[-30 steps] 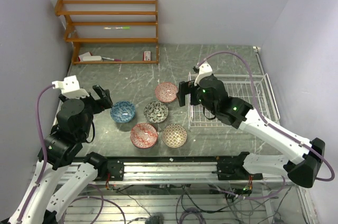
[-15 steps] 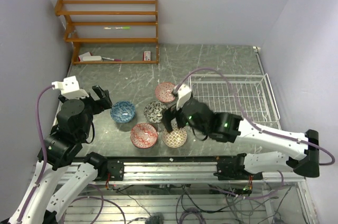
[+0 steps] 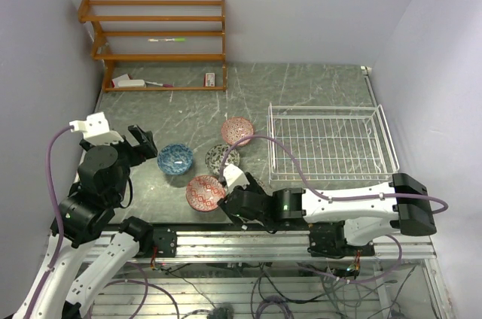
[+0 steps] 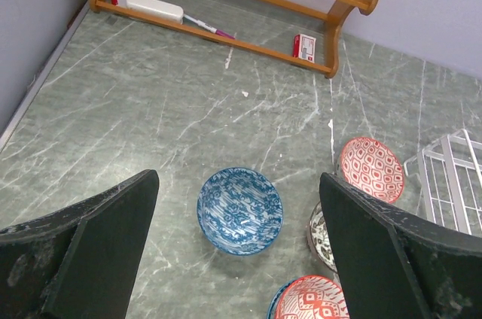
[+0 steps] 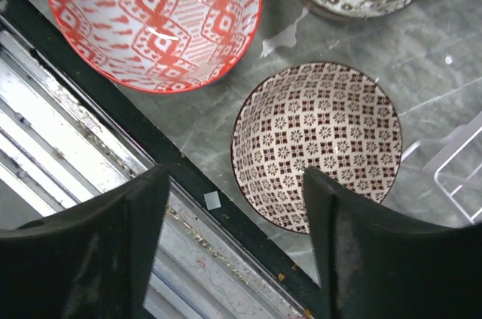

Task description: Load the bowls into the dish rack

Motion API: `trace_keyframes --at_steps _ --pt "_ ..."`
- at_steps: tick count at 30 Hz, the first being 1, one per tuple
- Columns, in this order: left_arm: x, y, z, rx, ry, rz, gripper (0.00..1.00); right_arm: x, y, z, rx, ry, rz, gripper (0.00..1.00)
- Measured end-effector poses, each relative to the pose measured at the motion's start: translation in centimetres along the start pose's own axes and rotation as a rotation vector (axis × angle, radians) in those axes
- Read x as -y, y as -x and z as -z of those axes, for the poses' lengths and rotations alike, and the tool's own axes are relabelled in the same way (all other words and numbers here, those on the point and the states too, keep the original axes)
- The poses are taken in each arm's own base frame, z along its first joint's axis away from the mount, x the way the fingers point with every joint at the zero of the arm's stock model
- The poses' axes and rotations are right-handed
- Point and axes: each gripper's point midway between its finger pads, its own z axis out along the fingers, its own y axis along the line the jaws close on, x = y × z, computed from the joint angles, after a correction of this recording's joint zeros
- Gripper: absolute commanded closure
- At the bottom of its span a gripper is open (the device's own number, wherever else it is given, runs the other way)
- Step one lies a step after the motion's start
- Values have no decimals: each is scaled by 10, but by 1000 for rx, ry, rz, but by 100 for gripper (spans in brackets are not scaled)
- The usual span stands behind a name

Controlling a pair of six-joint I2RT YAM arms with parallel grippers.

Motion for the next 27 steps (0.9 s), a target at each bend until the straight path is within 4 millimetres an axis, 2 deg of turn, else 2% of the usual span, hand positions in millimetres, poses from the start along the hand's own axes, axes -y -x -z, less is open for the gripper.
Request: trace_keyframes --at_steps 8,11,19,20,24,27 --pt "-1 -3 0 -6 2 3 1 -9 -23 -18 -60 15 18 42" --pt "-1 -4 0 -10 4 1 1 -10 -29 -23 -73 13 30 50" --pt "-2 -7 -1 -17 6 -3 1 -8 -40 -38 -102 -9 51 52" --pt "-2 -8 -1 -20 7 -5 1 -8 -41 -40 -103 -12 50 54" --pt "-3 -11 -1 -26 10 -8 1 -5 -45 -44 -115 -27 60 74" --pt "-3 -13 -2 -31 12 -12 1 -3 -51 -49 -130 -46 70 83"
